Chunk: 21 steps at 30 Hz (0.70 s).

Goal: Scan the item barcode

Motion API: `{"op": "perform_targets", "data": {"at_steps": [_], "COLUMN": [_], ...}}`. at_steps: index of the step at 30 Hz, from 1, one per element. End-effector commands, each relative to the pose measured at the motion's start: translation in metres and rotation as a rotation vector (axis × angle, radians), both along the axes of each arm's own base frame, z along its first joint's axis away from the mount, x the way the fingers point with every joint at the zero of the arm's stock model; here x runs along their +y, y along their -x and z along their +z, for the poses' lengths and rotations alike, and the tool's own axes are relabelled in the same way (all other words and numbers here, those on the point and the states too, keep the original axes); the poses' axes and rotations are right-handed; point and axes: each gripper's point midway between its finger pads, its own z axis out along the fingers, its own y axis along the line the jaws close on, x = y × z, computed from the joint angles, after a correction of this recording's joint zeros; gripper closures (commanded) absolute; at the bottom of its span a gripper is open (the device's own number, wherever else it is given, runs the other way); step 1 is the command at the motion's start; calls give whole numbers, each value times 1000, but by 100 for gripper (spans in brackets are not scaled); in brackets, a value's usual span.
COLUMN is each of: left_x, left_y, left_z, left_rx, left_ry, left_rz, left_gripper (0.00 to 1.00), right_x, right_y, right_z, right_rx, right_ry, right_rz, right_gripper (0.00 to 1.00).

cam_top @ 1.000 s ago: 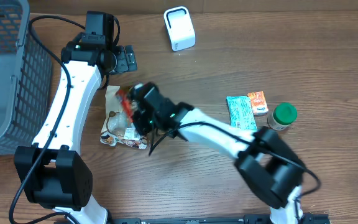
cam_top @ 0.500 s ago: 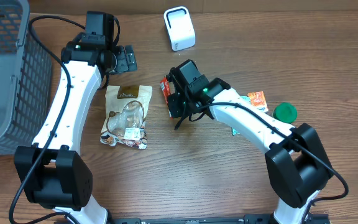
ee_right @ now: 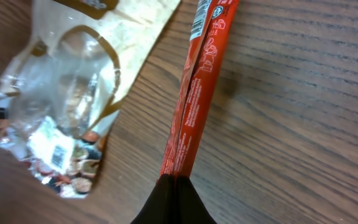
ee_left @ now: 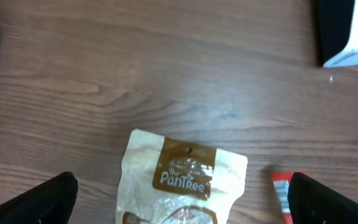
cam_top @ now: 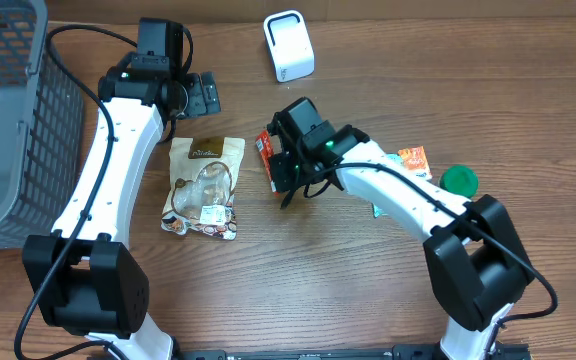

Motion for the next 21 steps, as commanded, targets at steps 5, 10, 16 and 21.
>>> {"op": "perform_targets", "data": {"at_steps": [5,10,16,21], "left_x": [-7,-87,-123,-142], "left_y": [-3,31,51,56], "left_z": [4,5,19,31], "left_rx": [-16,120,177,175], "left_ry": [36,456,651,741], "left_rz": [-12,-248,-358,-415], "left_gripper": [0,0,4,20], "right_x": [-12,-25,-29,-24], "right_y": [1,-2,-8,-7], "right_z": [72,100,125,140], "right_rx": [58,136,137,116], "right_ry": [-276,-486,-639,-717], "right_rz": [19,61,107,168], "right_gripper": [96,96,96,96]}}
